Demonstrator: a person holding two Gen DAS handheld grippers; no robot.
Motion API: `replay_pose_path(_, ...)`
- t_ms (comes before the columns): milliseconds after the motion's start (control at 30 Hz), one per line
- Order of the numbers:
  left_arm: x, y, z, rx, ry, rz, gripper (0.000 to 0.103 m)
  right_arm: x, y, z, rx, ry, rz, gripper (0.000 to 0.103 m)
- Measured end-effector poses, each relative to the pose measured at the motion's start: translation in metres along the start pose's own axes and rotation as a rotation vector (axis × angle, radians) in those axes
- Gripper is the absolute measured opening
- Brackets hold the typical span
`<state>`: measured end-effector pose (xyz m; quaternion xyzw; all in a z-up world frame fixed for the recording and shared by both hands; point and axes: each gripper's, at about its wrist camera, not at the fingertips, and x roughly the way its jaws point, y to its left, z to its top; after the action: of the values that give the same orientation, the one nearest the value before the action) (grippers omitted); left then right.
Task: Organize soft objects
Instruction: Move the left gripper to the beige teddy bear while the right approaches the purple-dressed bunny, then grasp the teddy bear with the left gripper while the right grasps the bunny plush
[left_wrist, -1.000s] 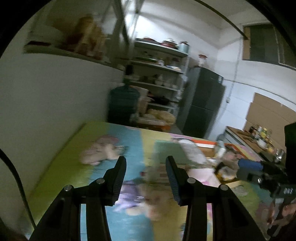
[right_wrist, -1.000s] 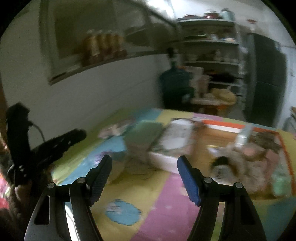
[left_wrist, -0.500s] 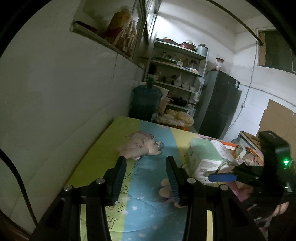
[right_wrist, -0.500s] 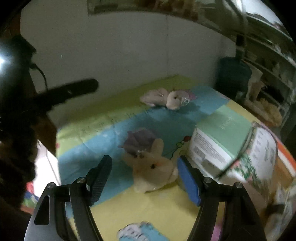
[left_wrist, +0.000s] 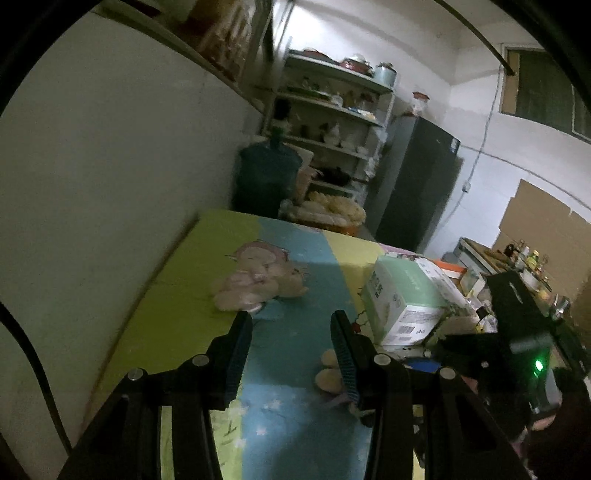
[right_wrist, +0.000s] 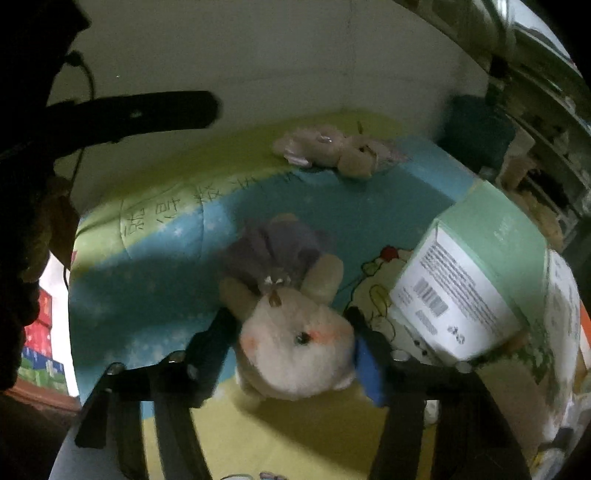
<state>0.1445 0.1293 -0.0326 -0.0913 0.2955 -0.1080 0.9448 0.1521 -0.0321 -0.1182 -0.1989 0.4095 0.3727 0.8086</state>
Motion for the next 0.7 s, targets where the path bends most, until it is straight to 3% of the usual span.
replay_pose_path(100,0.016,-0.006,0.013,0.052,0.025,-0.024,0.044,-0.011,-0.002,-0.007,0.059,-0.025,0.013,0.054)
replay_pose_path(300,0.056,-0.008,0.045,0.297,0.081,-0.114,0.044,-0.051,-0.006,-0.030,0.170,-0.122,0.034,0.054)
replay_pose_path(400,0.082,-0.005,0.050,0.423,0.138,-0.111,0.044,-0.070,-0.009,-0.041,0.209,-0.168,0.049,0.054)
replay_pose_path(700,0.134,0.005,0.044,0.512,0.276,-0.077,0.044,-0.094,-0.030,-0.062,0.287,-0.208,0.092,0.055)
